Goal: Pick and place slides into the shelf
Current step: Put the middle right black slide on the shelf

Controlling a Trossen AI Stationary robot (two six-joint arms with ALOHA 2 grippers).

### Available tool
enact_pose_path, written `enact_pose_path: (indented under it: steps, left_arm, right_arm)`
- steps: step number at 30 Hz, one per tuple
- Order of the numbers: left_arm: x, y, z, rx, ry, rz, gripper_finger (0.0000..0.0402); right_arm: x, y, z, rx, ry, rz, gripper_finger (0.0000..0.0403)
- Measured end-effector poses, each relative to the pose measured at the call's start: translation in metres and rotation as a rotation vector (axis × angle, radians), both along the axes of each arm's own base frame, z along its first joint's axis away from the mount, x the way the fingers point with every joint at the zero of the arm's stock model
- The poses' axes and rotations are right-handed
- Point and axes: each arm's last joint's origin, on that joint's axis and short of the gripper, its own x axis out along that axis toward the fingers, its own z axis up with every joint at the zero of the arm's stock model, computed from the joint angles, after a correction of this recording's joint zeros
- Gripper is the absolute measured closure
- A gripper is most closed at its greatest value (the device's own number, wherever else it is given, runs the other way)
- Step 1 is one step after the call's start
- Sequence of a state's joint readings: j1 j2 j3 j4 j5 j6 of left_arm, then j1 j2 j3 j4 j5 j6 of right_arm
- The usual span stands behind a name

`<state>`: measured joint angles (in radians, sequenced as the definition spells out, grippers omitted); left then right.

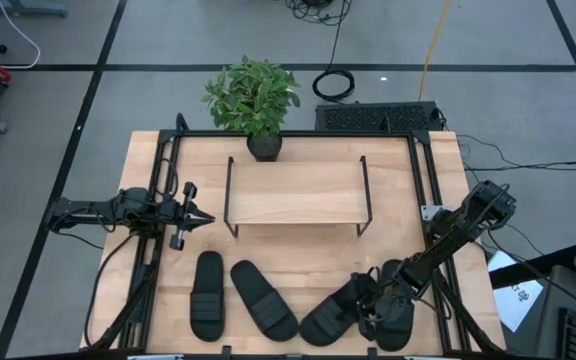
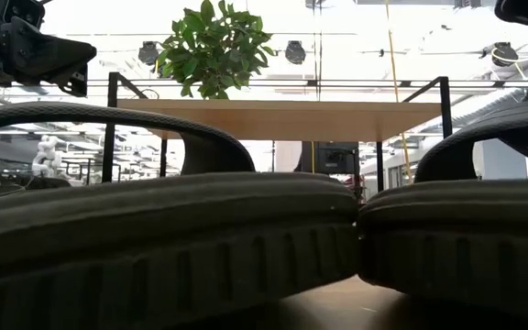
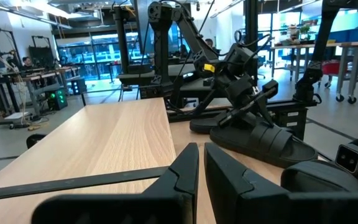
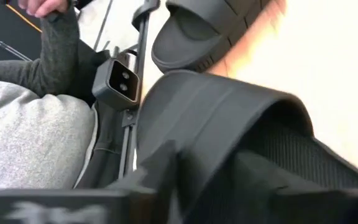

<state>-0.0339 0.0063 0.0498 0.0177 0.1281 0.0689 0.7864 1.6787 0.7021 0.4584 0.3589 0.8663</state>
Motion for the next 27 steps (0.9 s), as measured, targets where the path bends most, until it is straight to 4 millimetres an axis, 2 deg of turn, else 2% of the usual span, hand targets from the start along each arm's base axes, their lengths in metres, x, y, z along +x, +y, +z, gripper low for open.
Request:
enact_pose_path:
  steps: [2, 4, 11, 17, 22, 27]
  left_arm:
    - [0.0, 0.0, 0.0, 0.0, 0.0, 0.0, 0.0369]
    - [0.0, 0.0, 0.0, 0.0, 0.0, 0.0, 0.0369]
    - [0.0, 0.0, 0.0, 0.0, 0.0, 0.0, 0.0369]
    - [0.0, 0.0, 0.0, 0.001, 0.0, 0.0, 0.0369]
    - [0.0, 0.0, 0.0, 0.001, 0.001, 0.0, 0.0369]
    - [0.0, 0.001, 0.0, 0.004, 0.0, 0.042, 0.0369]
  right_arm:
    - [0.0, 0.0, 0.002, -0.014, -0.02, 0.014, 0.0361]
    - [0.0, 0.0, 0.006, -0.032, -0.039, 0.039, 0.0388]
    - [-0.004, -0.004, 0.026, -0.077, -0.101, 0.101, 0.0397]
    - [-0.016, -0.015, 0.049, -0.07, -0.067, 0.157, 0.0399]
    - [-0.019, -0.024, 0.079, -0.062, -0.078, 0.189, 0.04]
    - [-0.015, -0.031, 0.115, -0.158, 0.02, 0.235, 0.0401]
